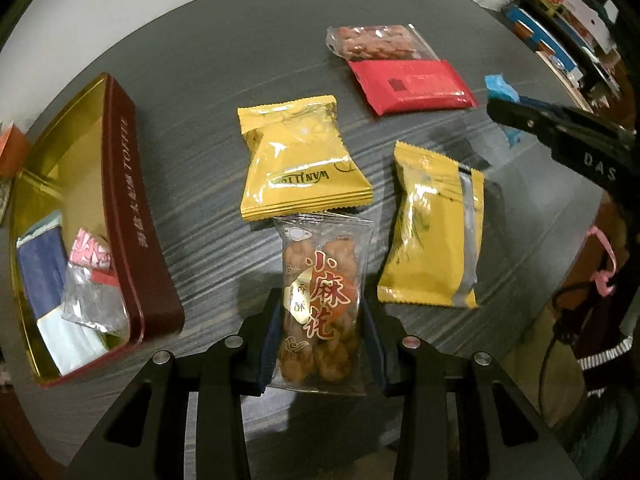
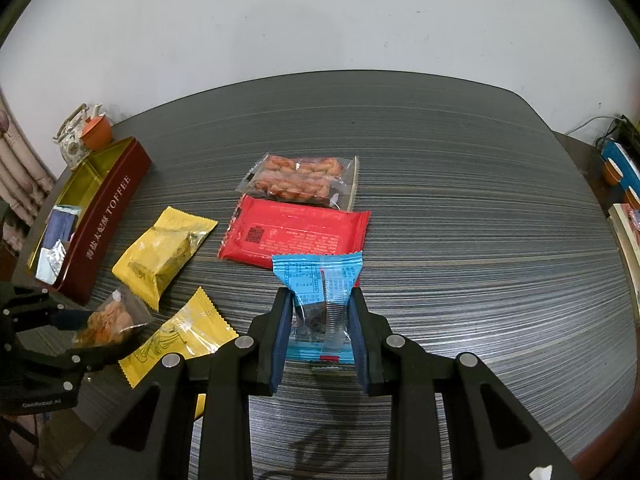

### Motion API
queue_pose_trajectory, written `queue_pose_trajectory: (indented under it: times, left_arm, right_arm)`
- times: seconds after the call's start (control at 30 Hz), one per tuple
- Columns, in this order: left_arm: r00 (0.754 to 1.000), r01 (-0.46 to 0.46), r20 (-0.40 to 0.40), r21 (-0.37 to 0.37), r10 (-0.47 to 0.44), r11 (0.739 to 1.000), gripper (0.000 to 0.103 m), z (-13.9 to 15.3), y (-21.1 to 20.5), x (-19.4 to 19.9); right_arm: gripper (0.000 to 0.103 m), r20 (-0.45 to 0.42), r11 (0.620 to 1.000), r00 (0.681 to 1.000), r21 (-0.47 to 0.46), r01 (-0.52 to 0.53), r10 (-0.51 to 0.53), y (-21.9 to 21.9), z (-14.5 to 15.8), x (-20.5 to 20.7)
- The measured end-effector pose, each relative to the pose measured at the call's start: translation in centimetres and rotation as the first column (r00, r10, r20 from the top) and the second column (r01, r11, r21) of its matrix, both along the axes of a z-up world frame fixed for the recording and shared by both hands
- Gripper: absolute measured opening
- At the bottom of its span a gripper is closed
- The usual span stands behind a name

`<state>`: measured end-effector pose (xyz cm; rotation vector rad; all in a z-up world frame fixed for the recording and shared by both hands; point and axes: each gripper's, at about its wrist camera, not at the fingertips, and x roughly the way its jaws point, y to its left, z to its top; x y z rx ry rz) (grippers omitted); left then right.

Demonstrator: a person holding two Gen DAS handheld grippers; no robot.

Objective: Organize snacks
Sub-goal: 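Carry the orange-twist bag into the gold tin and open the left gripper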

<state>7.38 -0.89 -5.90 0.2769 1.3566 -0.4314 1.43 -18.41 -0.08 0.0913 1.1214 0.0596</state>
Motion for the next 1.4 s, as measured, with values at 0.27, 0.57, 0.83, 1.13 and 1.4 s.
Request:
queue_pose_trajectory:
  times: [0.27,0.57,0.83,1.13,1.4]
  left_arm:
    - [0.999,0.040,-0.023,-0.011,-0.040,0.999,0.039,-0.2,0.1,-1.4]
    - [0.998,0.063,-0.018,-0.038,-0.064,0.997,0.039,1.1,1.7,-3.0]
    - [0.998,0.000,0.057,-0.071,0.004,0.997,0.039,4.1,4.7,-2.5]
    - [0.956,-0.214,0.184,-0.095,0.228,0.972,0.039,7.6,11.5,0.8]
    - [0.884,-0.396,0.241,-0.072,0.401,0.915,0.039,7.6,20.1,3.3]
  right_arm:
    - [0.025,-0.004,1.000,1.000,0.027,-0.006,0.007,0.3,0.1,-0.2]
    - [0.025,-0.005,0.999,0.999,0.026,-0.035,0.035,1.4,0.1,-0.4]
    - [0.025,-0.002,1.000,1.000,0.010,-0.025,0.025,1.3,0.0,-0.3]
    - [0.025,0.046,1.000,0.999,-0.004,-0.001,0.002,1.1,0.6,-0.6]
    - [0.025,0.058,1.000,0.998,-0.024,0.009,-0.008,1.0,0.7,-0.5]
